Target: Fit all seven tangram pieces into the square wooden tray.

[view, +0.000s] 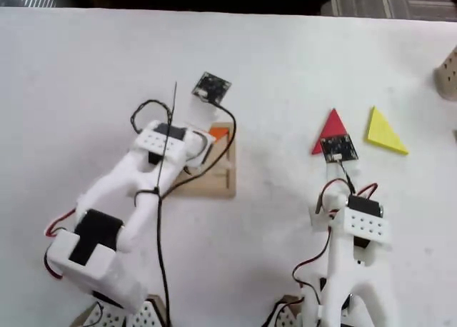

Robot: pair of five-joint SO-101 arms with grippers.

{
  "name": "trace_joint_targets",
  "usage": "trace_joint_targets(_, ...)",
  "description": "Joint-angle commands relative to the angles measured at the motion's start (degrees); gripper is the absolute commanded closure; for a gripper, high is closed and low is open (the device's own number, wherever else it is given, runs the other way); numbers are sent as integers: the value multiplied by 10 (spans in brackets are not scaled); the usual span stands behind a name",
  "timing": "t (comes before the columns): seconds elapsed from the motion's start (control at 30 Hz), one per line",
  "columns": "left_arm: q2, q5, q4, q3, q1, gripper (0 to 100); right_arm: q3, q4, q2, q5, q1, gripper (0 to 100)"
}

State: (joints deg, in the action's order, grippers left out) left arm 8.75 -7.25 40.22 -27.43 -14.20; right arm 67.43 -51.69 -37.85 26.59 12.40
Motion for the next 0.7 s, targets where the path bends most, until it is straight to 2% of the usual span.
trace_joint_targets(0.0, -47, 2, -12, 9, 20, 977, -4, 11, -12, 8, 27, 981)
trace_joint_targets(0.23, -159, 4, -26, -34, 124, 977, -6, 24, -12, -32, 45, 950)
trace_joint_targets(0.4, -190, 96, -85, -81, 172, 975, -6, 23, -12, -32, 45, 872)
trace_joint_targets(0.47, -190, 120, -110, -91, 186, 974, -11, 25, -12, -33, 45, 872)
trace_joint_targets(0.67, -190, 120, -120, -96, 194, 973, -79, -16, -12, -75, 44, 872)
